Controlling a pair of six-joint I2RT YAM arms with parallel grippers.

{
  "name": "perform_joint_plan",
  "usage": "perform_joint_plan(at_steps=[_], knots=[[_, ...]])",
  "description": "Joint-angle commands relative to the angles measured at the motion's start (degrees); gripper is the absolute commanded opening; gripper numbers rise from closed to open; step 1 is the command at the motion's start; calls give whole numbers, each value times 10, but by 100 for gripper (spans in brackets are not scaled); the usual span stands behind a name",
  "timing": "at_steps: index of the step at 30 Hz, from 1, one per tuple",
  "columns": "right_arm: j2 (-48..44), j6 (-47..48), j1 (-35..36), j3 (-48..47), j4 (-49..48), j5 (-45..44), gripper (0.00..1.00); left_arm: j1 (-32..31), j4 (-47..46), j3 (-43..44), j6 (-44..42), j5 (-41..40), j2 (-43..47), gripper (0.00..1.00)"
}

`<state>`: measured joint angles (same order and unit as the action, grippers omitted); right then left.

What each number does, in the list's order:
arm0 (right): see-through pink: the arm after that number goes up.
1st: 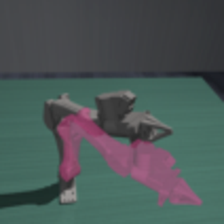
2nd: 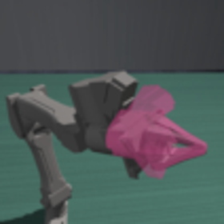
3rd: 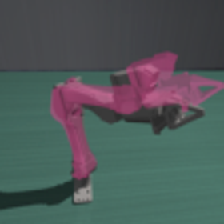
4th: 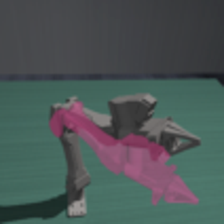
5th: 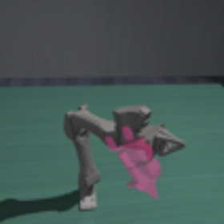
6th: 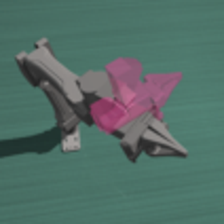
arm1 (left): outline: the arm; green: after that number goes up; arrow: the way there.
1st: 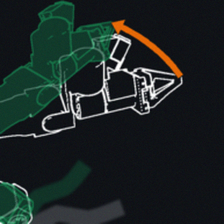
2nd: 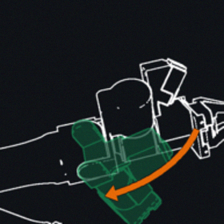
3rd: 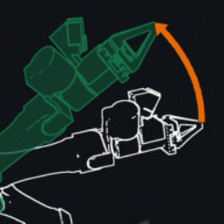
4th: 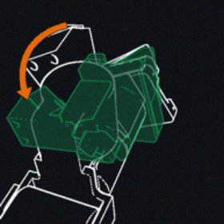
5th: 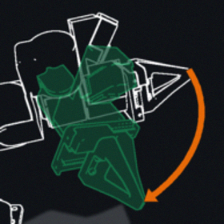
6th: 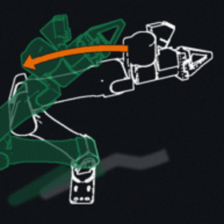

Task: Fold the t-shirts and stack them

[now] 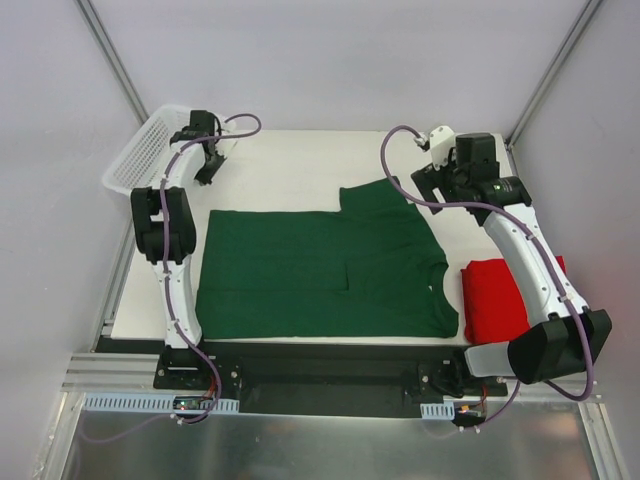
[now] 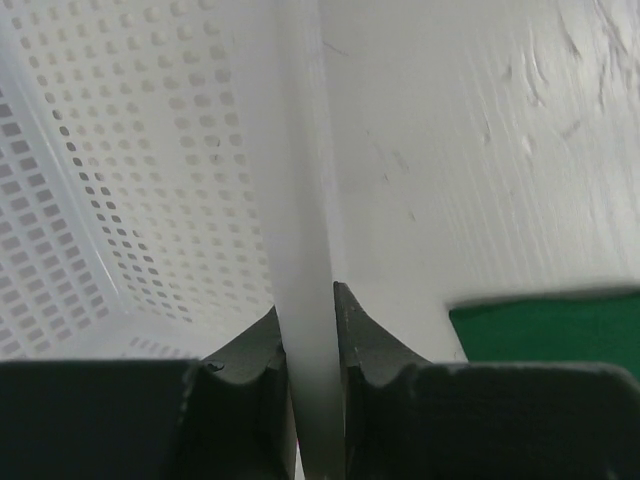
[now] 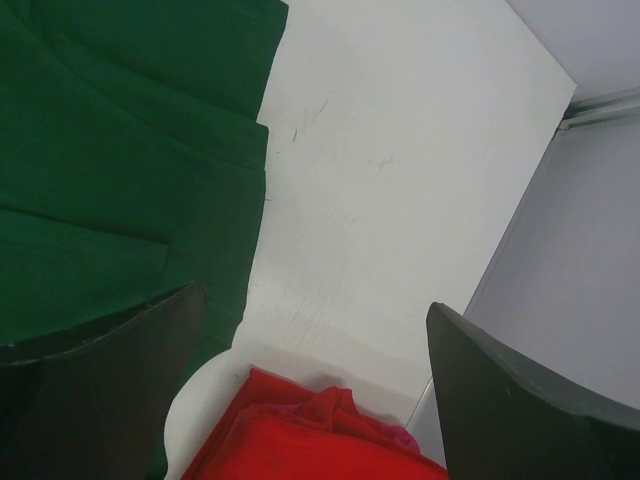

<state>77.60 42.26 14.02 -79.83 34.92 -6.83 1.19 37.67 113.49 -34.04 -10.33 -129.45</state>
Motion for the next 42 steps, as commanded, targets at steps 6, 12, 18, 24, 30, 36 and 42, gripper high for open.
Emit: perform_joint_plan(at_steps=[6, 12, 18, 24, 30, 36, 42], knots=[[-2, -16, 4, 5, 14, 10, 96, -10, 2, -169, -271, 1, 153, 0], [2, -15, 4, -1, 26, 14, 96, -48, -58, -266, -399, -51, 208, 0], [2, -19, 4, -3, 36, 16, 96, -43, -152, -318, -565, -95, 217, 0], [-7, -20, 5, 8, 40, 23, 96, -15, -168, -225, -613, -143, 140, 0], [-8, -18, 6, 16, 46, 27, 96, 13, -171, -187, -639, -167, 102, 13], [-5, -17, 6, 19, 48, 33, 96, 13, -198, -136, -625, -263, 67, 85], [11, -12, 6, 26, 49, 36, 96, -10, -203, -166, -572, -251, 142, 99]])
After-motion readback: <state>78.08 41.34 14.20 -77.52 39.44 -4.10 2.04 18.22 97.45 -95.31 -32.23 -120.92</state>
